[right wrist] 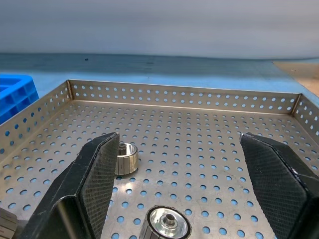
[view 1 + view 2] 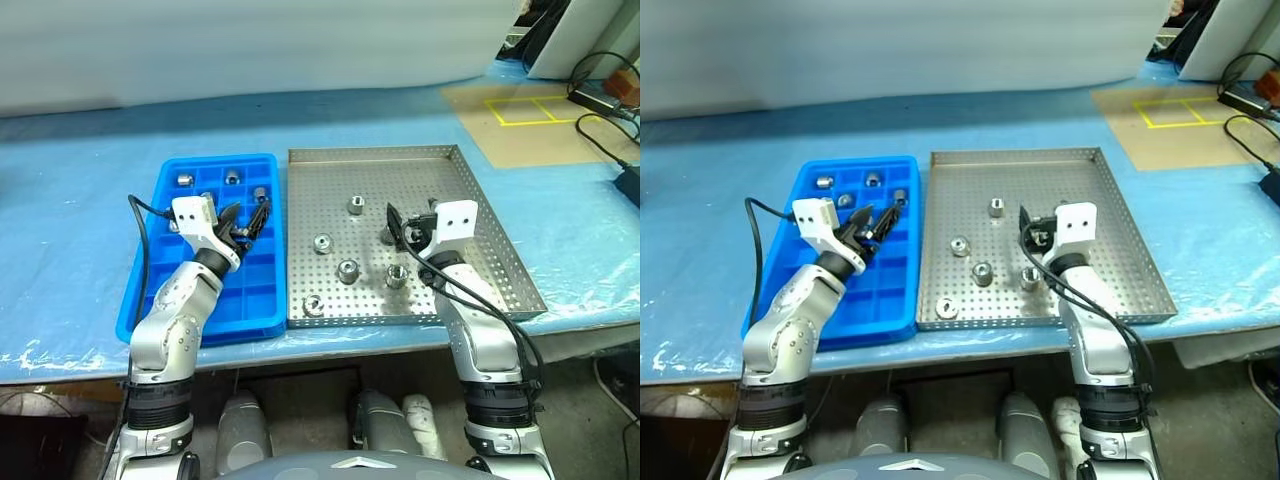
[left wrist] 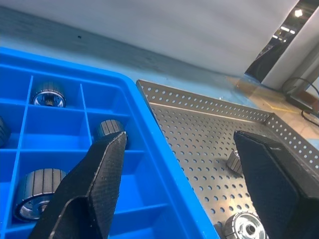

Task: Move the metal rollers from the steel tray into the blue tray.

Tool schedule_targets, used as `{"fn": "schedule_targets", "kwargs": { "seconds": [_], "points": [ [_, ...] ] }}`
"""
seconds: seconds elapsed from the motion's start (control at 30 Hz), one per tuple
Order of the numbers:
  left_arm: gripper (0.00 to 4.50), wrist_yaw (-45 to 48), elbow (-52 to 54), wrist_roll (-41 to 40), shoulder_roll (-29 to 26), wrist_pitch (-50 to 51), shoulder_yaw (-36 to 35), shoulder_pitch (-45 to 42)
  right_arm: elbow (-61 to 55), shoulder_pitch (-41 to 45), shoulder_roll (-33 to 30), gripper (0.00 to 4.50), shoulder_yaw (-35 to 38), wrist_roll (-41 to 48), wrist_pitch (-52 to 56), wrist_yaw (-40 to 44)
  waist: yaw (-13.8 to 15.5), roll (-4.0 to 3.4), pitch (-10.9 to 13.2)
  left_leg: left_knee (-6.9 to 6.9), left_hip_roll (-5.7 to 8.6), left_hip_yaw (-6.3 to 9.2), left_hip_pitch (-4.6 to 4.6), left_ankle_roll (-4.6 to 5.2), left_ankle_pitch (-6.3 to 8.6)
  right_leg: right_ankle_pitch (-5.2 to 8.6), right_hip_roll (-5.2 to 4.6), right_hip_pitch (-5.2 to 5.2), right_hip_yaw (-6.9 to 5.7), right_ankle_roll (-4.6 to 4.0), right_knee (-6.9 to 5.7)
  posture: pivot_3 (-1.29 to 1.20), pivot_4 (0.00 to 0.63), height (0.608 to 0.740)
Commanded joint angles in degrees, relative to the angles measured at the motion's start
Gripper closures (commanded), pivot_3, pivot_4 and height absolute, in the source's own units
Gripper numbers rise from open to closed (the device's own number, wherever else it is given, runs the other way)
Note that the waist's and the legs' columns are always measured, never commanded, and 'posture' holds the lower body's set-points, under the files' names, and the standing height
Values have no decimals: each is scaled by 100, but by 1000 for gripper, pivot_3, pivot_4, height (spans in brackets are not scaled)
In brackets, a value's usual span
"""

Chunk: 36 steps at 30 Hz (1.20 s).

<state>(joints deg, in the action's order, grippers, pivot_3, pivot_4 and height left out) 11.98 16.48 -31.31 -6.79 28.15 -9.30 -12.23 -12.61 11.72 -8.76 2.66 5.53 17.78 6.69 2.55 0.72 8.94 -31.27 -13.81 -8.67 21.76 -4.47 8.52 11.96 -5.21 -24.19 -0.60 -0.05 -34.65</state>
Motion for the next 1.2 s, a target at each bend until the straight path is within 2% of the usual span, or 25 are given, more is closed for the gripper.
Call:
{"fn": "schedule_targets", "kwargs": {
  "seconds": [0.03,0.23,0.7,0.77,0.83,1.0,1.2],
  "points": [
    [836,20,247,13,-42,-168,-49,3,-130,12,-9,423,23,7,-42,17,0,0,0,0,0,0,0,0,0,0,0,0,0,0,0,-26,150,740],
    [836,-53,177,236,-41,-374,23,31,-192,-26,-43,423,-13,-22,-5,36,0,0,0,0,0,0,0,0,0,0,0,0,0,1,0,-24,150,740],
    [836,32,65,86,51,-331,105,21,-203,37,-158,423,89,11,-5,99,1,0,0,0,0,0,0,0,0,0,0,0,0,1,0,-25,150,740],
    [836,305,-98,71,-137,-55,338,-345,-108,167,-226,423,158,49,-19,151,21,0,0,0,0,0,0,0,0,0,0,0,0,1,0,-9,150,740],
    [836,602,-429,404,-451,121,751,-942,81,306,-317,423,214,48,-83,194,70,0,0,-1,0,1,-1,-3,-2,0,-1,0,-2,1,-4,-8,150,740],
    [836,1394,-1435,720,-879,79,1164,-2284,366,445,-477,423,391,20,-248,176,130,-1,-1,-7,8,0,-4,-11,-9,-14,-4,2,7,1,-6,-49,150,740],
    [836,3727,-2809,1625,-1726,-562,2560,-3236,210,240,-422,423,445,-27,-316,46,91,-7,-3,7,6,-2,-3,-9,-8,-25,7,-5,13,19,-4,-119,150,740]
  ]
}}
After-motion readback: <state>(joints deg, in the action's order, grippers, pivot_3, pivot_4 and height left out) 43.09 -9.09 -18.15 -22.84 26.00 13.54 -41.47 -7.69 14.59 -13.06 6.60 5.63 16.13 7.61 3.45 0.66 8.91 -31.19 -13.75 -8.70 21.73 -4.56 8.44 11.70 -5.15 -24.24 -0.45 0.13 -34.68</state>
